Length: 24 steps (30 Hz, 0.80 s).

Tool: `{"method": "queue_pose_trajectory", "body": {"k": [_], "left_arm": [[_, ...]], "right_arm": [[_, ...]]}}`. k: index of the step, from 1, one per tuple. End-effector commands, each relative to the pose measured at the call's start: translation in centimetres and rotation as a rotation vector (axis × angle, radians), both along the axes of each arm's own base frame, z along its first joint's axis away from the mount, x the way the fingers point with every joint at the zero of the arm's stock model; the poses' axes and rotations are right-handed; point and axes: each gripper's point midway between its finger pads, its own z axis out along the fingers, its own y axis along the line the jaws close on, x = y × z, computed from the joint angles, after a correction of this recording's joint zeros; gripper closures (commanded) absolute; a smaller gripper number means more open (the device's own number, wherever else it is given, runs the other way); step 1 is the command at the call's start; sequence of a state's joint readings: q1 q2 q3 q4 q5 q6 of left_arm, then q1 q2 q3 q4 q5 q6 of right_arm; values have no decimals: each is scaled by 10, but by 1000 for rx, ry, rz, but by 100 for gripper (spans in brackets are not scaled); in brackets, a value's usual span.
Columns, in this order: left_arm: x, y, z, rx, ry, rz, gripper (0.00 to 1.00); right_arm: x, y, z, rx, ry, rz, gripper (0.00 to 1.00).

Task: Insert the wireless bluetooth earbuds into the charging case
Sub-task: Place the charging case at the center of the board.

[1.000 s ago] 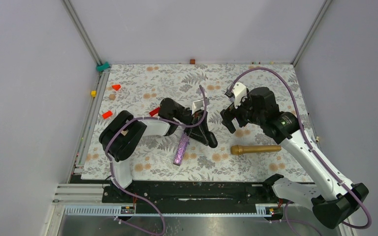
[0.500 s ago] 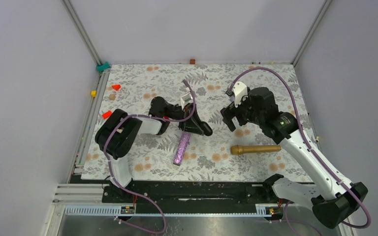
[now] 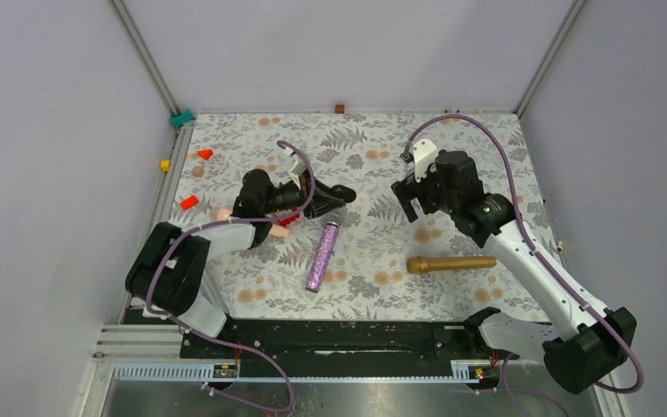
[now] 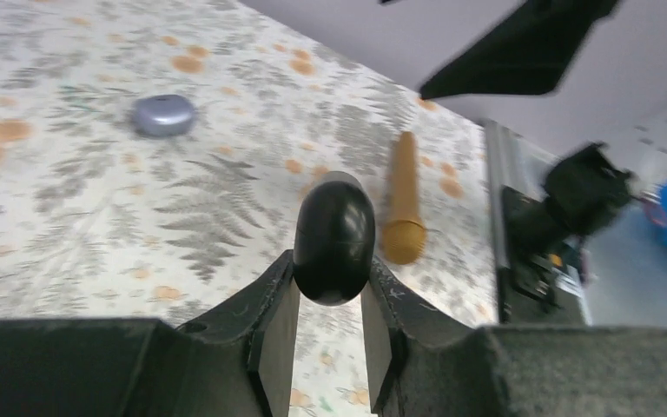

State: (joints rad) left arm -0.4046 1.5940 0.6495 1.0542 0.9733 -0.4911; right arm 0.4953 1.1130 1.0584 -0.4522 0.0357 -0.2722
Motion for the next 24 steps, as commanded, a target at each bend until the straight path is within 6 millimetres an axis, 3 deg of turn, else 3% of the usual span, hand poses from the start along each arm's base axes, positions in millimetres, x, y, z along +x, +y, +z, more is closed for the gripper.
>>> {"method": "queue_pose_trajectory", "body": {"k": [1, 2, 8, 12, 19, 22, 24], "left_arm": [[57, 9, -29, 339, -104, 254, 94], [57, 9, -46, 416, -80, 245, 95], [70, -7, -94, 675, 70, 229, 95], [71, -18, -125, 802, 167, 211, 81], [68, -32, -157, 887, 268, 148, 77], [70, -33, -164, 900, 281, 144, 68], [74, -32, -164, 912, 274, 161, 56]], "right_arm": [[18, -18, 8, -8, -57, -92, 1], [20, -23, 10, -6, -65, -111, 0], [23, -52, 31, 12, -142, -210, 0], [20, -62, 40, 36, -169, -232, 1], [17, -65, 43, 71, -170, -234, 1], [15, -64, 44, 82, -169, -229, 1], [15, -64, 45, 90, -170, -227, 1]]}}
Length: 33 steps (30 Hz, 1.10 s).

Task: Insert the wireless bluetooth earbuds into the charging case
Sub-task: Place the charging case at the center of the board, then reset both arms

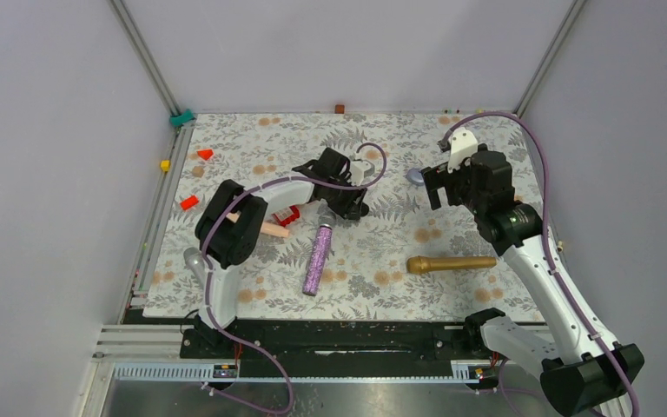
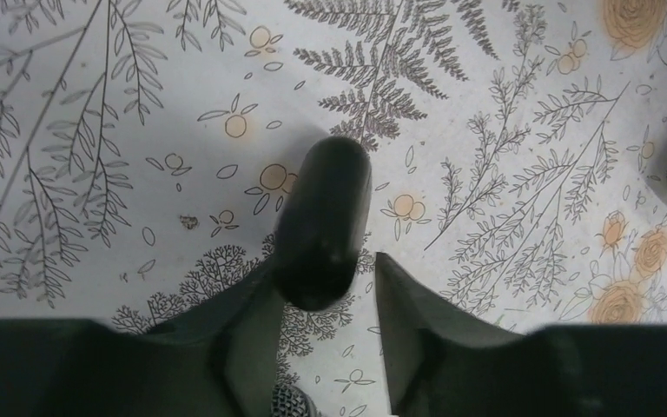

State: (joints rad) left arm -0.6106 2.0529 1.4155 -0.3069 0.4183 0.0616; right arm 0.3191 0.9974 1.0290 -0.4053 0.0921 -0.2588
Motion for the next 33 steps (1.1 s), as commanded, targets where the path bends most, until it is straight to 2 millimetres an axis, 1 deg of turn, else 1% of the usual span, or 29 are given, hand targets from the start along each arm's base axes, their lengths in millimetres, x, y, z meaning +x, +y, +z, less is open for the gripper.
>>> {"method": "queue_pose_trajectory", "body": {"k": [1, 4, 5, 6, 7, 10, 12, 14, 15, 17, 18, 19, 20, 21, 22, 23, 24, 25, 26, 27, 28, 29, 31, 32, 33], "left_arm": [[9, 8, -4, 68, -12, 31, 49], [15, 9, 1, 75, -38, 44, 31], [17, 8, 5, 72, -49, 46, 23], [19, 9, 10, 69, -61, 48, 10], [21, 9, 16, 65, -78, 52, 3], [25, 8, 42, 40, -135, 48, 1], [26, 10, 67, 21, -187, 30, 1], [25, 19, 95, 13, -253, 8, 1], [25, 28, 109, 13, -290, 5, 1], [30, 52, 138, 32, -373, 31, 1], [34, 70, 153, 49, -411, 68, 1], [35, 83, 170, 57, -455, 98, 1], [37, 102, 183, 69, -488, 144, 1], [41, 127, 200, 72, -524, 209, 1], [39, 148, 210, 72, -541, 265, 1], [33, 171, 230, 49, -575, 333, 1], [27, 191, 241, 29, -591, 378, 1], [19, 211, 248, 2, -602, 416, 1], [9, 227, 253, -39, -608, 440, 1], [-3, 242, 248, -77, -600, 469, 1], [-10, 262, 259, -104, -636, 539, 1], [-21, 278, 253, -122, -645, 591, 1], [-39, 307, 251, -130, -707, 705, 1], [-47, 318, 245, -116, -731, 760, 1], [-53, 324, 241, -104, -761, 785, 1]], "right_arm": [[1, 3, 12, 50, -44, 8, 1], [1, 4, 12, 56, -42, 11, 0], [1, 3, 12, 56, -40, 11, 0], [0, 4, 12, 57, -40, 12, 1], [0, 4, 12, 57, -39, 12, 1], [0, 4, 13, 64, -34, 11, 1], [-2, 5, 13, 70, -27, 15, 1], [-6, 7, 14, 74, -1, 29, 1], [-8, 8, 16, 80, 7, 33, 1], [-14, 8, 22, 78, 19, 40, 0], [-16, 7, 26, 78, 12, 40, 0], [-17, 5, 31, 79, -2, 37, 1], [-19, 1, 36, 76, -24, 19, 0], [-20, -5, 41, 76, -56, -12, 1], [-22, -13, 48, 77, -96, -50, 1], [-27, -20, 54, 83, -142, -84, 0], [-31, -28, 60, 90, -189, -115, 1], [-36, -33, 66, 103, -239, -137, 1], [-42, -37, 71, 120, -287, -145, 1], [-50, -39, 76, 138, -336, -144, 1], [-57, -40, 78, 161, -384, -138, 1], [-64, -39, 79, 186, -431, -122, 1], [-78, -30, 81, 226, -501, -49, 1], [-83, -26, 80, 231, -499, -18, 0], [-86, -24, 79, 239, -490, -3, 0]]}}
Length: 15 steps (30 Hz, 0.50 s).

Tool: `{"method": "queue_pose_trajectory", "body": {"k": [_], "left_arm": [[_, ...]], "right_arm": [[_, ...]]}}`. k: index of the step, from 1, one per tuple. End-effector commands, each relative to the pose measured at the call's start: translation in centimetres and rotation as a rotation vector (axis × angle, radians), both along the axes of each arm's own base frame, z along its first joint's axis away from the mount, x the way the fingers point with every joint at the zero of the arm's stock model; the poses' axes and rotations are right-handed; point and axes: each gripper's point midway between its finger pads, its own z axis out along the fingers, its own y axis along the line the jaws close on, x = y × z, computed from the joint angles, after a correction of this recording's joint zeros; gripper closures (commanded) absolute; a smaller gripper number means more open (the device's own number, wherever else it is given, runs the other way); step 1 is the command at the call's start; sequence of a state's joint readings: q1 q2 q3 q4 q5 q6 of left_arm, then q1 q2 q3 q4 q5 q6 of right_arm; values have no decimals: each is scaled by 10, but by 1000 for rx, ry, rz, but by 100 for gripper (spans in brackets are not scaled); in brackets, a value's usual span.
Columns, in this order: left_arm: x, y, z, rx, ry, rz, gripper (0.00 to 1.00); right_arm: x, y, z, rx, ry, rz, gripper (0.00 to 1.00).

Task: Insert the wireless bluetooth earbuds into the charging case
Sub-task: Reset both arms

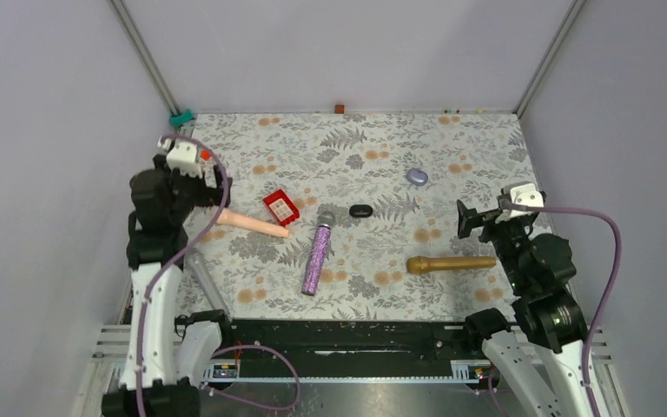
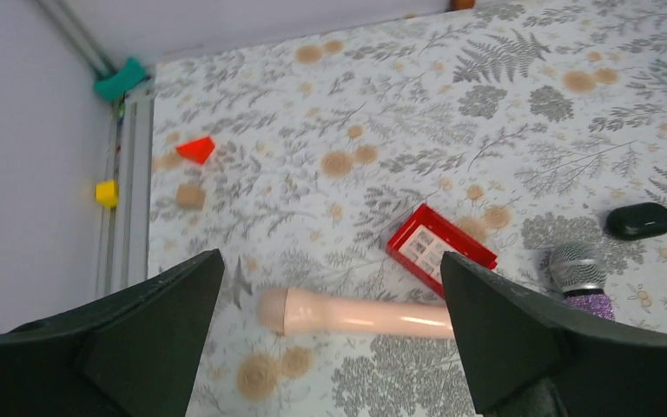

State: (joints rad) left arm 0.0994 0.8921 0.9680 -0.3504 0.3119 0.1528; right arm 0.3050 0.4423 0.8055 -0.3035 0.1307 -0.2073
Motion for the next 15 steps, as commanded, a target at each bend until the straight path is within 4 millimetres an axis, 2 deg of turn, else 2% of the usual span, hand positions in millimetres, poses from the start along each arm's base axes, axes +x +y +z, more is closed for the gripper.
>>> {"method": "queue_pose_trajectory", "body": {"k": [1, 3, 6, 11, 15], "left_arm": [[-24, 10, -21, -46, -57, 54, 1], [-29, 7, -34, -35, -42, 27, 1], [-32, -1, -46, -41, -32, -21, 1], [-32, 1, -45, -38, -38, -4, 1], [-32, 3, -45, -34, -48, 5, 1]], "right_arm": [[-8, 15, 15, 54, -88, 87, 0], [-13, 17, 21, 60, -101, 106, 0], [-15, 8, 30, 81, -124, 61, 1], [-20, -18, 44, 86, -214, -65, 1], [-15, -38, 52, 103, -256, -187, 1]]}}
